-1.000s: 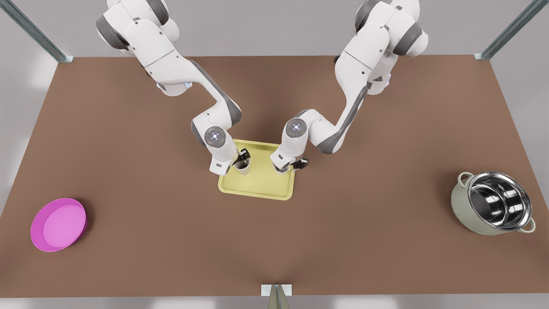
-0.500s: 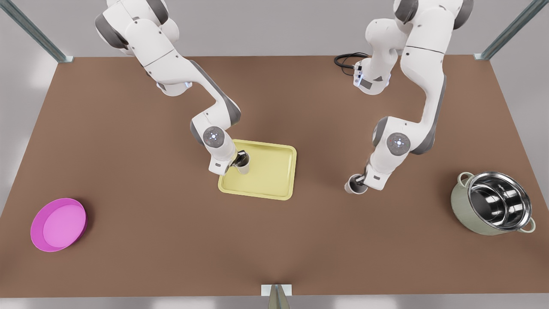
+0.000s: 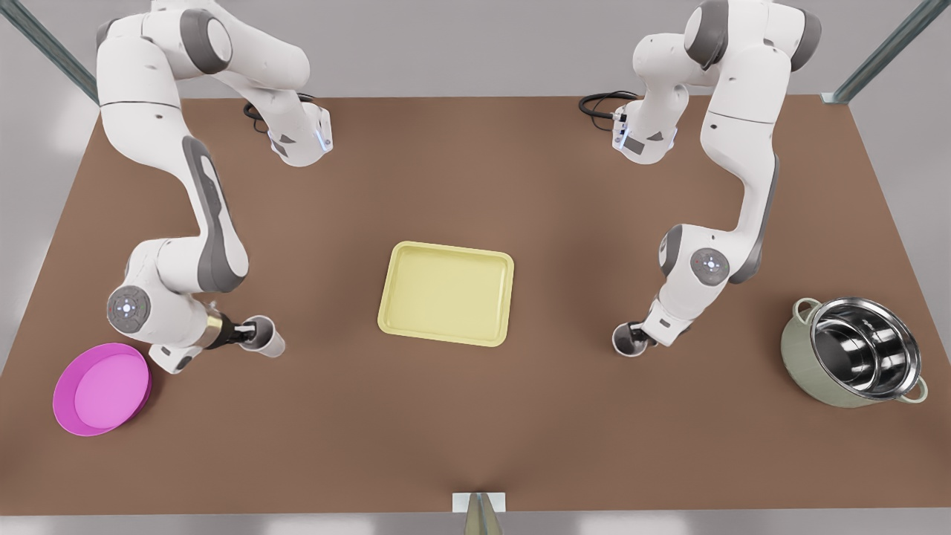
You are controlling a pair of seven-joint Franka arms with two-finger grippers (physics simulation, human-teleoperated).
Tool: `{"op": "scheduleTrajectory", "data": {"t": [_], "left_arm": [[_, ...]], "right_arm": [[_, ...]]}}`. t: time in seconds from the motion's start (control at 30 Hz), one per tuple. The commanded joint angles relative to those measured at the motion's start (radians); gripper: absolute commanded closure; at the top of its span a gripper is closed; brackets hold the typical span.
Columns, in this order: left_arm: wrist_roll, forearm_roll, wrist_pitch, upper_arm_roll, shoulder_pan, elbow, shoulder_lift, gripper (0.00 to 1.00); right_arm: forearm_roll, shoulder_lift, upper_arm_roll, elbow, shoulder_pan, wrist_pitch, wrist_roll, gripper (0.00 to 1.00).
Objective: Use the left arm to pick up the white IKEA cup from the tray and place it on the middle-left position; use the right arm to pick up the white IKEA cup from the tray and place it on the middle-right position
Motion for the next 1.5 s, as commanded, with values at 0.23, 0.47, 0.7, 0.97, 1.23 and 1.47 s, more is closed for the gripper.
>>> {"op": "scheduleTrajectory", "data": {"t": [0.23, 0.47, 0.7, 0.97, 1.23, 1.47], "left_arm": [[0.160, -0.070, -0.948, -0.001, -0.002, 0.513, -0.193, 0.00], [0.229, -0.035, -0.848, 0.060, -0.001, 0.361, -0.357, 0.00], [0.218, -0.053, -0.841, 0.054, -0.008, 0.407, -0.314, 0.00], [0.218, -0.048, -0.838, 0.054, -0.008, 0.407, -0.300, 0.00], [0.218, -0.048, -0.841, 0.054, -0.008, 0.407, -0.300, 0.00], [0.220, -0.048, -0.839, 0.054, -0.008, 0.409, -0.300, 0.00]], "right_arm": [[-0.161, 0.158, -0.003, 0.218, -0.004, 0.050, -0.366, 0.93], [-0.182, 0.202, -0.007, 0.212, 0.013, 0.109, -0.363, 0.93], [-0.185, 0.228, -0.019, 0.212, 0.014, 0.129, -0.363, 0.92], [-0.198, 0.250, -0.021, 0.212, 0.014, 0.152, -0.363, 0.90], [-0.195, 0.250, -0.021, 0.212, 0.014, 0.152, -0.353, 0.48], [-0.198, 0.235, -0.024, 0.218, 0.013, 0.149, -0.358, 0.44]]}}
